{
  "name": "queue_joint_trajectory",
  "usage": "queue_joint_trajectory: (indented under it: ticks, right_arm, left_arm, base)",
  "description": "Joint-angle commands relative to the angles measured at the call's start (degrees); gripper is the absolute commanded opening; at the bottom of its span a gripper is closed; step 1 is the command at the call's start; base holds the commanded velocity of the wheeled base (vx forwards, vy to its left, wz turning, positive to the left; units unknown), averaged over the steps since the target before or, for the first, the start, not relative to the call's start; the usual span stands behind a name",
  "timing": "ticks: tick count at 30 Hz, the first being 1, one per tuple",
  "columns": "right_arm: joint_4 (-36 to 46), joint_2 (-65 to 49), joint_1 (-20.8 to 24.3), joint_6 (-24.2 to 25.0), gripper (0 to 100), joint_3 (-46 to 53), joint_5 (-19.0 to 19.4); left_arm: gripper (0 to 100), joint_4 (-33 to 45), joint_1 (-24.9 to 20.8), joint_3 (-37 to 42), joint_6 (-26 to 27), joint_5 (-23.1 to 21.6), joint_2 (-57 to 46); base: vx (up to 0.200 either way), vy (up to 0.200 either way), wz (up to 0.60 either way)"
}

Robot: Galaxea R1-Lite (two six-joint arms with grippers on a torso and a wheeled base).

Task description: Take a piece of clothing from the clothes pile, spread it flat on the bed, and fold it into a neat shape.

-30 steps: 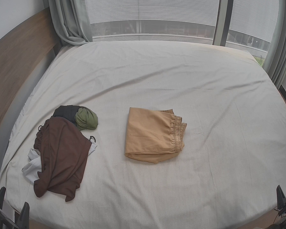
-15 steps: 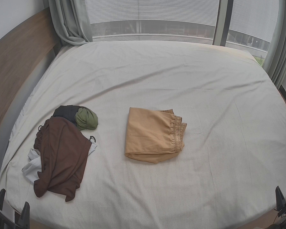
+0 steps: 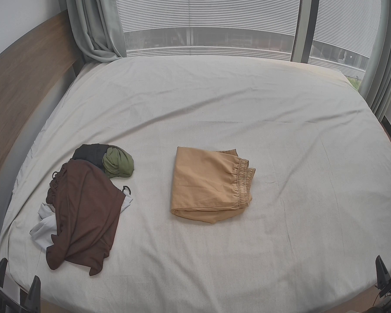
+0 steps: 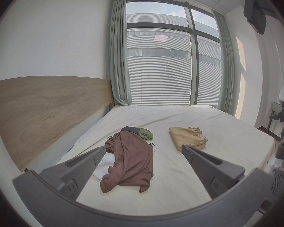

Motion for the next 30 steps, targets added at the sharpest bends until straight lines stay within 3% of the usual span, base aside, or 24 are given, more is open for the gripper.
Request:
queue_joint_trajectory:
  ticks: [1, 2, 8, 11, 16, 30]
  right_arm:
    - [-0.02, 0.00, 6.38, -0.01, 100, 1.01, 0.20]
    - [-0.02, 0.53, 9.37, 0.07, 100, 1.01, 0.20]
    - [-0.11, 0.35, 9.01, 2.62, 100, 1.01, -2.97]
    - [-0.02, 0.53, 8.84, 2.71, 100, 1.01, -2.79]
    - [0.07, -3.43, 3.13, 0.42, 100, 1.01, -1.03]
    - [-0.11, -5.10, 3.56, 0.78, 100, 1.01, -0.95]
  left_arm:
    - [100, 0.00, -0.02, 0.92, 0.00, 0.01, -0.85]
    - [100, 0.00, -0.02, 0.92, 0.00, 0.01, -0.85]
    - [100, 0.00, -0.02, 0.92, 0.00, 0.01, -0.85]
    - [100, 0.00, -0.02, 0.92, 0.00, 0.01, -0.85]
    - [100, 0.00, -0.02, 0.92, 0.00, 0.01, -0.85]
    - [100, 0.00, -0.02, 0.92, 0.00, 0.01, -0.85]
  base:
    - [0.000, 0.000, 0.00]
    - [0.000, 0.000, 0.00]
    - [0.000, 0.000, 0.00]
    - [0.000, 0.000, 0.00]
    - [0.000, 0.000, 0.00]
    - [0.000, 0.000, 0.00]
